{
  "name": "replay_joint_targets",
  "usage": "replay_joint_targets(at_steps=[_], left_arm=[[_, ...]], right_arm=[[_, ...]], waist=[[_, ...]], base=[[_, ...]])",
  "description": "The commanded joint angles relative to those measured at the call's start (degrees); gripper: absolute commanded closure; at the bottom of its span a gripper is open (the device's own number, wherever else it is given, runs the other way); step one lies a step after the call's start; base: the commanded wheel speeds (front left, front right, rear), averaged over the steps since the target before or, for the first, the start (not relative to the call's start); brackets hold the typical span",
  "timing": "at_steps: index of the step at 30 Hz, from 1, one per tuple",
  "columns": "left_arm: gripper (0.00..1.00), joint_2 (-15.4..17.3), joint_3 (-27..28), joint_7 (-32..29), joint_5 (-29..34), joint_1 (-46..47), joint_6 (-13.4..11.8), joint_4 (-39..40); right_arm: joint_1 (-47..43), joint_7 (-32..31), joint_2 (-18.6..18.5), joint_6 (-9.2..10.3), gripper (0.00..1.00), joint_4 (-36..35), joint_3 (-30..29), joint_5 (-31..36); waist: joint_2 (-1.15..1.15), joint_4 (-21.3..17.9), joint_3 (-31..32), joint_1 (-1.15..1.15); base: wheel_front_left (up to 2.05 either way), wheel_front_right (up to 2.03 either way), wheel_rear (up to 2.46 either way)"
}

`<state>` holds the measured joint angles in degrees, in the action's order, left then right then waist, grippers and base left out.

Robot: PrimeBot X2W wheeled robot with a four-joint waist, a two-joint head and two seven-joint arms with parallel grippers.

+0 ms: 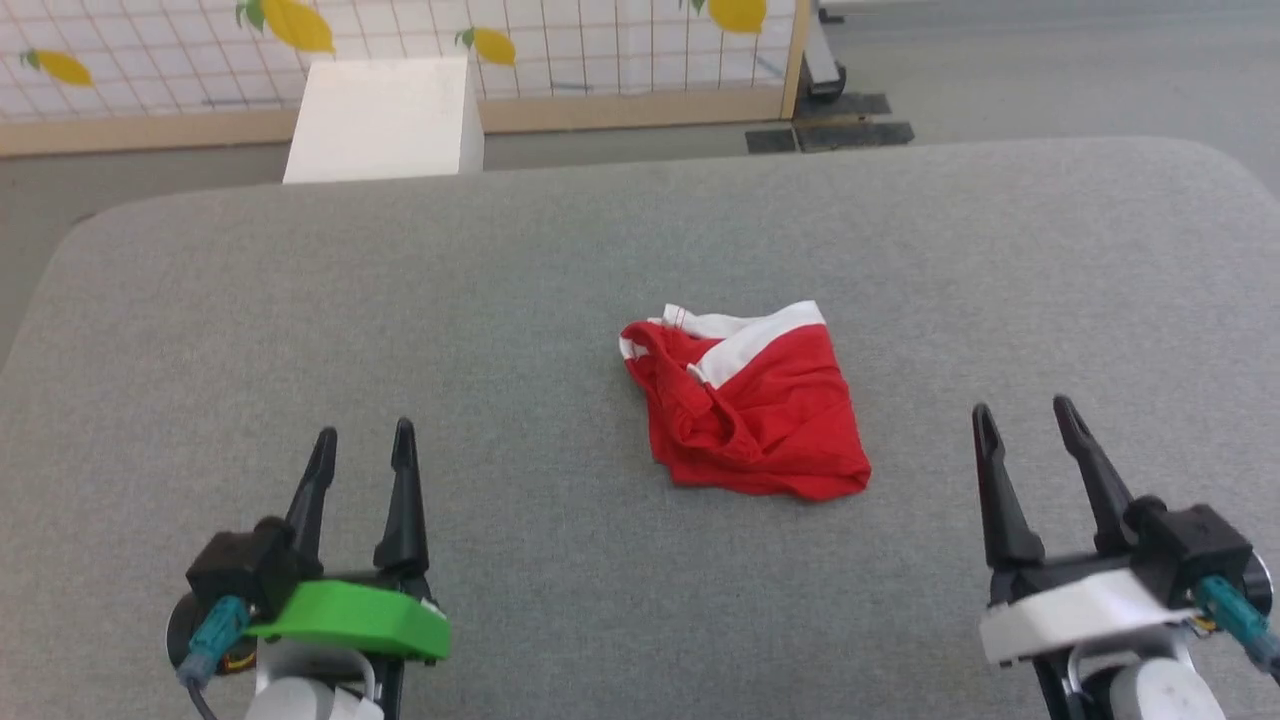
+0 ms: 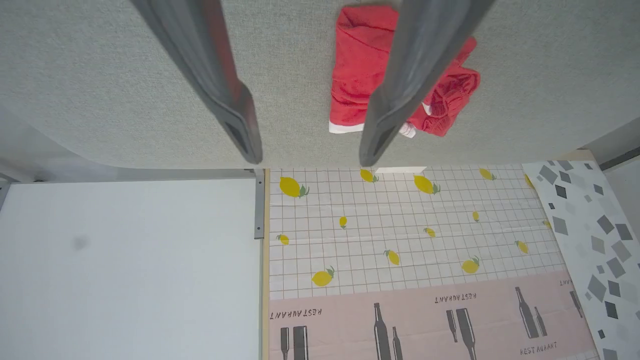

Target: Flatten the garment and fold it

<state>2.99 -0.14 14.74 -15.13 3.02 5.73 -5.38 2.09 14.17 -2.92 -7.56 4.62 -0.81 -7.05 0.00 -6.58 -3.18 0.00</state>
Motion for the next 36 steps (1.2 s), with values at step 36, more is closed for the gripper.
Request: replay_joint_targets(at_steps=[36], left_arm=[[0.00,-0.1,0.9,0.3,1.6,-3.2,0.1,-0.5]], right_arm=[[-3.7,-2.2,0.0,0.08,0.00,0.6,-0.6,-2.5]], waist=[[0.00,2.6,0.6,0.00]], base=[[0.00,0.00,0.00]])
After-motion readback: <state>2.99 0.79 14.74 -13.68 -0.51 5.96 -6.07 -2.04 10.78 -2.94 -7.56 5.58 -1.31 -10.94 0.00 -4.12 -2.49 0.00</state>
